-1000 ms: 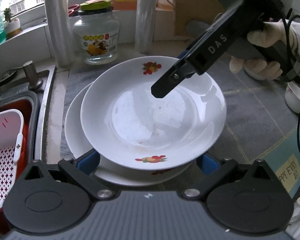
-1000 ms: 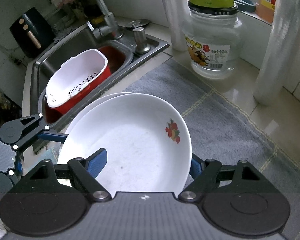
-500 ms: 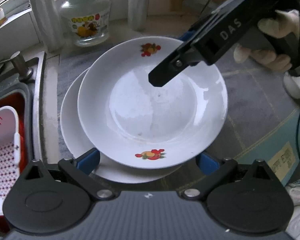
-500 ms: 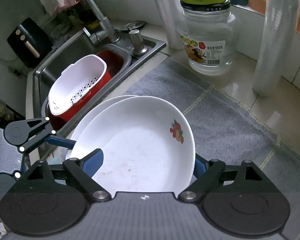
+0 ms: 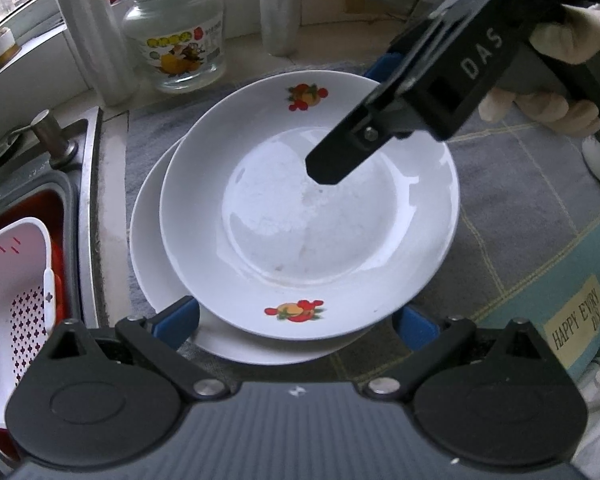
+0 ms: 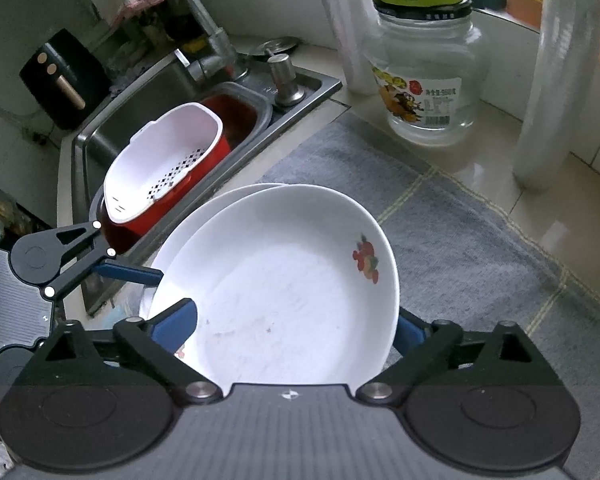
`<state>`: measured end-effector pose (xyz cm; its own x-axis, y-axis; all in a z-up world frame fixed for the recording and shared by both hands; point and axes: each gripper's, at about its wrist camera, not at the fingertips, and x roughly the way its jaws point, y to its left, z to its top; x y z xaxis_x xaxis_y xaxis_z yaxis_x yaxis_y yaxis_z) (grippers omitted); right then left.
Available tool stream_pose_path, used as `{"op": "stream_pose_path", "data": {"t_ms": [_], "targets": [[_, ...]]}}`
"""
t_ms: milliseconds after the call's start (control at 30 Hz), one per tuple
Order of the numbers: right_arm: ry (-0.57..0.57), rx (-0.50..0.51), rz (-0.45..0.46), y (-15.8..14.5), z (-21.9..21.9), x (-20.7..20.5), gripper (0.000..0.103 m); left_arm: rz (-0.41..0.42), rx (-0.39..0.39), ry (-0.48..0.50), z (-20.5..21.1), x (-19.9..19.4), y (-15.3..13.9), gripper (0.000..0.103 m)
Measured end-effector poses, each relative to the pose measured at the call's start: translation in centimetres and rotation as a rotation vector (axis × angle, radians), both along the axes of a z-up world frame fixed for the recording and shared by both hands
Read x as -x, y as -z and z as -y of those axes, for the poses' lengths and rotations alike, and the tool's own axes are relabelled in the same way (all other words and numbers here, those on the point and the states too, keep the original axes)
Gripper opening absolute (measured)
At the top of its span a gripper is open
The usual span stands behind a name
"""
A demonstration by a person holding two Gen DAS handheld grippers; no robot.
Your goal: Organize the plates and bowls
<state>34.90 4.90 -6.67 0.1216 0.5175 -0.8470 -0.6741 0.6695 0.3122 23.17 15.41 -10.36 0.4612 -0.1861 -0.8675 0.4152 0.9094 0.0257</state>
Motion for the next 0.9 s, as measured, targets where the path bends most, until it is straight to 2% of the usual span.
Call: {"op": "stream_pose_path", "data": {"t_ms": [333, 433, 600, 900], "targets": [[-0.046, 0.104, 0.067, 0.2, -1.5, 1.0, 0.103, 0.071, -0.019, -0.024, -0.4, 1.6, -0.2, 0.102], [-0.058, 0.14, 0.103, 0.5, -1.8, 1.5, 0.103, 0.117, -0.044, -0.02, -0.5, 2.5, -0.2, 0.102], [-0.06, 0.177, 0.202, 0.6, -2.1, 2.8, 0.103, 0.184, 0.014, -0.068, -1.5, 3.7, -0.3, 0.102], [0.012, 0.151, 0.385, -0.2, -0.6, 6.0, 0.103, 0.335, 0.116, -0.174, -2.6, 5.5, -0.7, 0.102]]}}
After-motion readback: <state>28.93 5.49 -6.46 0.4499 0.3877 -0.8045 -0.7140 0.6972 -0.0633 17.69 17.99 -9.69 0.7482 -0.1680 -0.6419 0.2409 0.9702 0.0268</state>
